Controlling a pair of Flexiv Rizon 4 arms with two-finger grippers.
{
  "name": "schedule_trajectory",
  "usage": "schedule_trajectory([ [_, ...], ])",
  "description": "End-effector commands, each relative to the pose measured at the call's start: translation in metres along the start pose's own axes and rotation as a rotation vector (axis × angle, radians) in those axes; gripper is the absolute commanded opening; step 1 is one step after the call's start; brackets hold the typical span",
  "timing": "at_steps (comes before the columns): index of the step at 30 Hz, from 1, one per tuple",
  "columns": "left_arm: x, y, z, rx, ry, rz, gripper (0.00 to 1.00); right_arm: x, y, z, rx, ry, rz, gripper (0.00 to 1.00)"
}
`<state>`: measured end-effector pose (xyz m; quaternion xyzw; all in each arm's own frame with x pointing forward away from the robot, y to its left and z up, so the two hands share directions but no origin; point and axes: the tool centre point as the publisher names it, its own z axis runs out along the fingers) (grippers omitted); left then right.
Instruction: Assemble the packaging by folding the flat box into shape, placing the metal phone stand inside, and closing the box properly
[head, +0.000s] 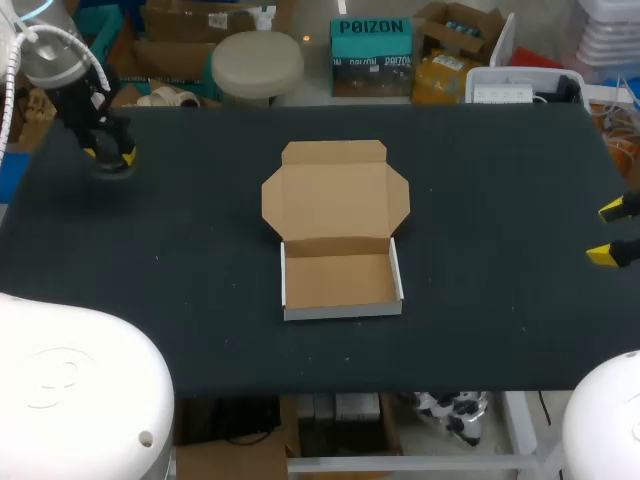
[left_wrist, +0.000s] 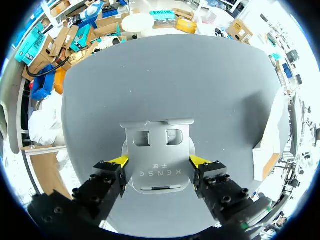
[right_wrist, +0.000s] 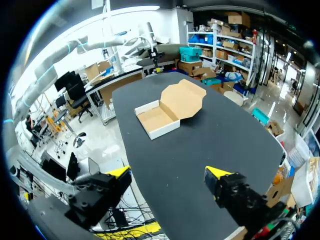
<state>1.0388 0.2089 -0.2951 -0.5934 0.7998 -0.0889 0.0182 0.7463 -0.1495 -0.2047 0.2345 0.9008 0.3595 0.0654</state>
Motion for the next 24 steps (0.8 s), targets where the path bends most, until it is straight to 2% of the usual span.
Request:
schedule_trajectory([
  [1, 0.024, 0.013, -0.01, 0.052, -0.037, 0.029, 0.0, -0.001, -0.003, -0.002, -0.025, 0.052, -0.074, 1.0],
  [5, 0.043, 0.018, -0.013, 0.045, -0.043, 0.072, 0.0, 0.001, -0.003, -0.003, -0.014, 0.057, -0.157, 1.0],
  [8, 0.059, 0.021, -0.013, 0.027, -0.067, 0.117, 0.0, 0.005, -0.003, -0.004, 0.017, 0.105, -0.218, 1.0],
  [24, 0.059, 0.021, -0.013, 0.027, -0.067, 0.117, 0.0, 0.005, -0.003, -0.004, 0.017, 0.105, -0.218, 1.0],
])
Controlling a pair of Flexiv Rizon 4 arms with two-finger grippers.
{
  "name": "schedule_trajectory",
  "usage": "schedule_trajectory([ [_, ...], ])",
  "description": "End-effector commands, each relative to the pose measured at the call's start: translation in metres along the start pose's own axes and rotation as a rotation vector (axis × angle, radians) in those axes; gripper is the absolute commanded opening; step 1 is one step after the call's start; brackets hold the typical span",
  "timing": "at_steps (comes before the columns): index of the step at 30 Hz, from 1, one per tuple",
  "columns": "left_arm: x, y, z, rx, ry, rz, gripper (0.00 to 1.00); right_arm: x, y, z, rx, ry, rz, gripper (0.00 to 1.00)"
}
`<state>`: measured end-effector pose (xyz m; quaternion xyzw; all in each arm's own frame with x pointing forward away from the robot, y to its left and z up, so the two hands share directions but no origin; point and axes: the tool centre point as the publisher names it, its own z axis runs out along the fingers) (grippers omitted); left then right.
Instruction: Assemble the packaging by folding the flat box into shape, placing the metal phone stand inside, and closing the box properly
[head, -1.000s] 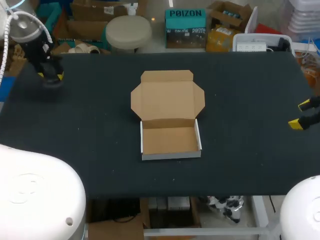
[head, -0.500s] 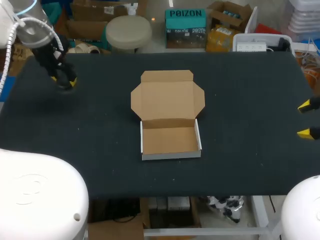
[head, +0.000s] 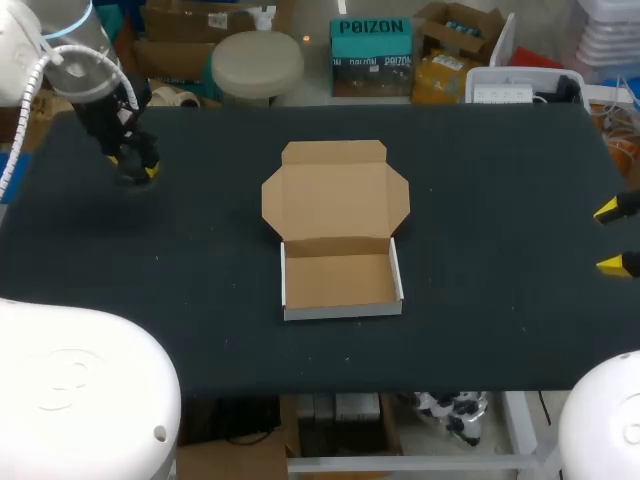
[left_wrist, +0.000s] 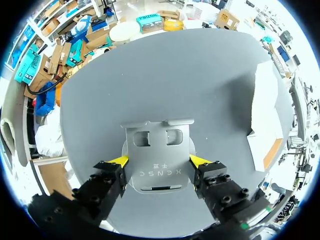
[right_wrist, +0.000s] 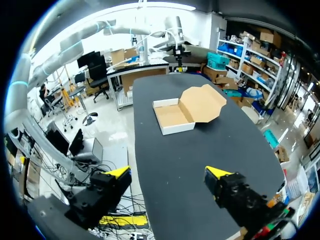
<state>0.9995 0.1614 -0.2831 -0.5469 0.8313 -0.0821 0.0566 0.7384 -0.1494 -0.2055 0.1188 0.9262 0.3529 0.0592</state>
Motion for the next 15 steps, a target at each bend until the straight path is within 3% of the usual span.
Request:
schedule_trajectory([
  [1, 0.008, -0.002, -0.001, -0.003, -0.003, 0.018, 0.0, -0.002, 0.0, -0.002, -0.002, 0.01, -0.001, 1.0],
  [5, 0.036, -0.005, 0.003, -0.003, 0.009, 0.059, 0.0, 0.004, 0.006, 0.007, -0.039, 0.011, -0.046, 1.0],
  [15, 0.09, 0.0, -0.003, -0.015, -0.001, 0.118, 0.0, 0.013, 0.01, 0.056, 0.067, 0.078, -0.108, 1.0],
])
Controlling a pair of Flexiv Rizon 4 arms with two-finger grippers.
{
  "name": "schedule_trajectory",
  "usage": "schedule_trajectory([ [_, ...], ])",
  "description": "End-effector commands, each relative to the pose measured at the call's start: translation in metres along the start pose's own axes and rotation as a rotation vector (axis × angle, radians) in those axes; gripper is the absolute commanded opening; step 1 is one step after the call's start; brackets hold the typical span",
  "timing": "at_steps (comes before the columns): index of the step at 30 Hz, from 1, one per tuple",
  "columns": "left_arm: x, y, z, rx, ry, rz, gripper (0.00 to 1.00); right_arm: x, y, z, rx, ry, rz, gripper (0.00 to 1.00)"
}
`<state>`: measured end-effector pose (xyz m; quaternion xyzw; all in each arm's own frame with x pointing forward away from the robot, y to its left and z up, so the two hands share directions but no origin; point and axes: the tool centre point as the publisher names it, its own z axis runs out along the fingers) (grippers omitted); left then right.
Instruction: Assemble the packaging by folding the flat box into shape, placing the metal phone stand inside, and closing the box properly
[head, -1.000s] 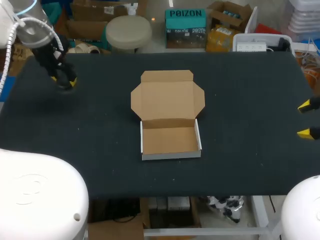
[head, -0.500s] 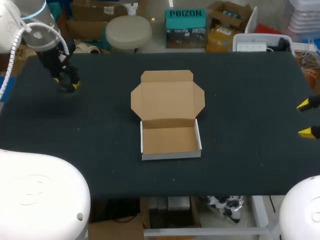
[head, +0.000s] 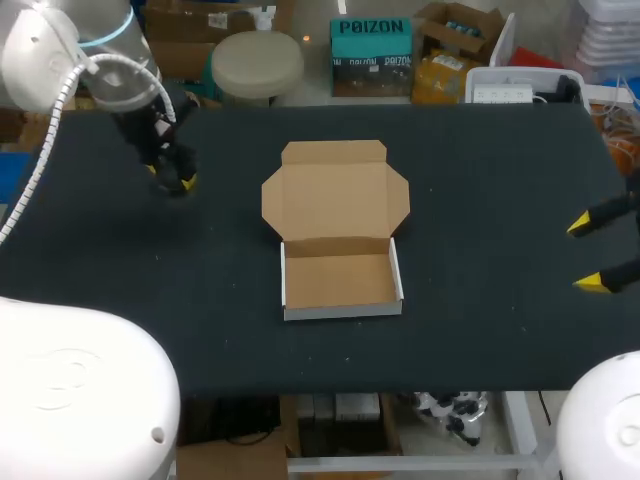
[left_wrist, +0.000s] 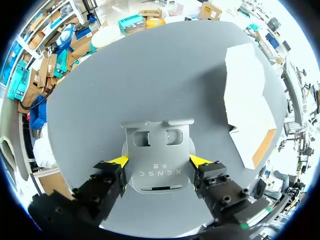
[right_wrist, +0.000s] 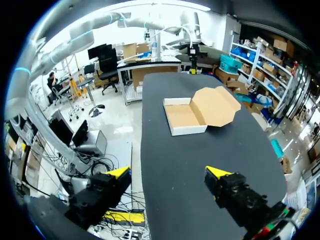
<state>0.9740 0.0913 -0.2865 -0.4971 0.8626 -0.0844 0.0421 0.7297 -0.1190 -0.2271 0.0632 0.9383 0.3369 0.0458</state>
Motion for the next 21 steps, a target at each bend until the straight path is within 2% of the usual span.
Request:
schedule_trajectory([
  [1, 0.02, 0.002, -0.006, -0.008, -0.044, 0.012, 0.0, -0.005, 0.004, 0.027, 0.049, 0.015, -0.02, 1.0],
  [3, 0.029, 0.004, -0.006, -0.01, -0.043, 0.025, 0.0, -0.005, 0.003, 0.035, 0.043, 0.019, -0.025, 1.0],
  [4, 0.032, 0.005, -0.006, -0.012, -0.046, 0.027, 0.0, -0.005, 0.002, 0.039, 0.076, 0.007, -0.037, 1.0],
  [15, 0.063, 0.012, -0.002, -0.048, -0.048, 0.05, 0.0, -0.012, -0.001, 0.066, 0.079, -0.034, -0.068, 1.0],
  [21, 0.081, 0.01, 0.003, -0.062, -0.045, 0.083, 0.0, -0.019, -0.001, 0.079, 0.086, -0.013, -0.065, 1.0],
])
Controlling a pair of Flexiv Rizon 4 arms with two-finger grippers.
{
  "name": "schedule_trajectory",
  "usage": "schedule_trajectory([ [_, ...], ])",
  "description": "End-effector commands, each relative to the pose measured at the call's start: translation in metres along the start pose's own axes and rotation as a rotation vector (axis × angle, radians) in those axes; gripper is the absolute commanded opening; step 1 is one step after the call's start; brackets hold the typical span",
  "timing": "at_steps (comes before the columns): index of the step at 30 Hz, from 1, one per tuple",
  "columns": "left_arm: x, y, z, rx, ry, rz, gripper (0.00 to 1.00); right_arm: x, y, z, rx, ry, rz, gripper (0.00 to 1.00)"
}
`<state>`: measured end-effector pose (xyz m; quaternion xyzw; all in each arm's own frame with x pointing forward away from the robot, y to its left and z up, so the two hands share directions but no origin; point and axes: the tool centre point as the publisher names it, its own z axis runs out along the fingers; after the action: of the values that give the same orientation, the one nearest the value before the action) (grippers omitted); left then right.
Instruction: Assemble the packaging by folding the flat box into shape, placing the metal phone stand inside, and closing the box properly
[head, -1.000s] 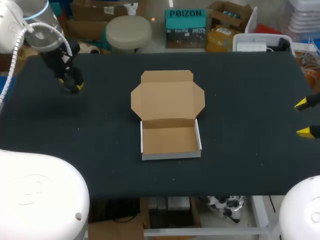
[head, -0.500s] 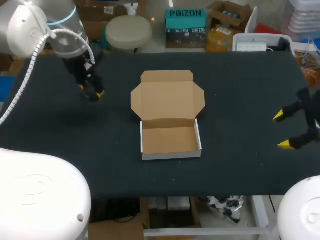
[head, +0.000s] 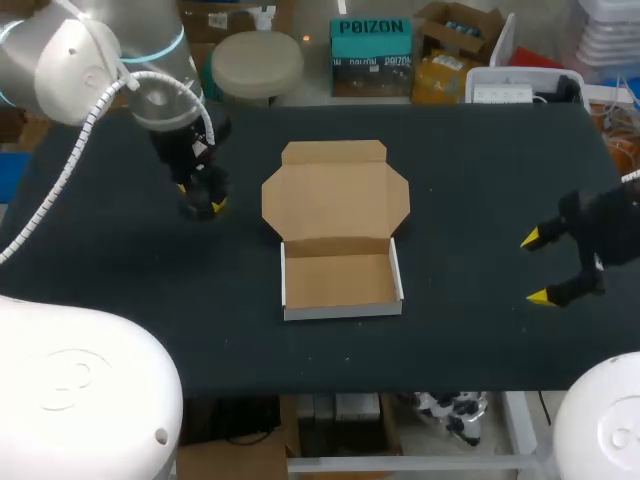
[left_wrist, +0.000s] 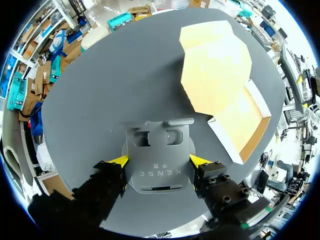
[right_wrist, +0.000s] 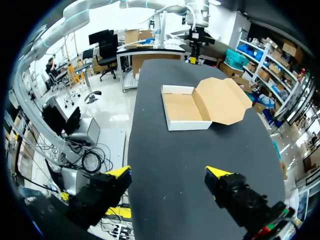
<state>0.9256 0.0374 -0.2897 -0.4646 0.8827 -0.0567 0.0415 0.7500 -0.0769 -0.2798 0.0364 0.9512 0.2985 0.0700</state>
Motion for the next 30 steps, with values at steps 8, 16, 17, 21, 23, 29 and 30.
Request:
schedule_trajectory([
  [8, 0.034, -0.014, 0.003, -0.006, -0.025, 0.017, 0.0, -0.008, -0.001, 0.012, 0.027, 0.021, 0.015, 1.0],
  [16, 0.077, -0.022, -0.001, 0.007, -0.016, 0.034, 0.0, -0.008, -0.001, 0.012, 0.027, 0.021, 0.015, 1.0],
  [17, 0.083, -0.024, -0.001, 0.01, -0.01, 0.039, 0.0, -0.008, -0.001, 0.012, 0.027, 0.021, 0.015, 1.0],
  [21, 0.106, -0.03, 0.006, 0.011, 0.006, 0.037, 0.0, -0.008, -0.001, 0.012, 0.027, 0.021, 0.015, 1.0],
  [23, 0.115, -0.031, 0.01, 0.008, 0.01, 0.036, 0.0, -0.008, -0.001, 0.012, 0.027, 0.021, 0.015, 1.0],
  [29, 0.143, -0.037, 0.023, -0.005, 0.021, 0.042, 0.0, -0.008, -0.001, 0.012, 0.027, 0.021, 0.015, 1.0],
  [30, 0.146, -0.038, 0.024, -0.005, 0.025, 0.04, 0.0, -0.008, -0.001, 0.012, 0.027, 0.021, 0.015, 1.0],
])
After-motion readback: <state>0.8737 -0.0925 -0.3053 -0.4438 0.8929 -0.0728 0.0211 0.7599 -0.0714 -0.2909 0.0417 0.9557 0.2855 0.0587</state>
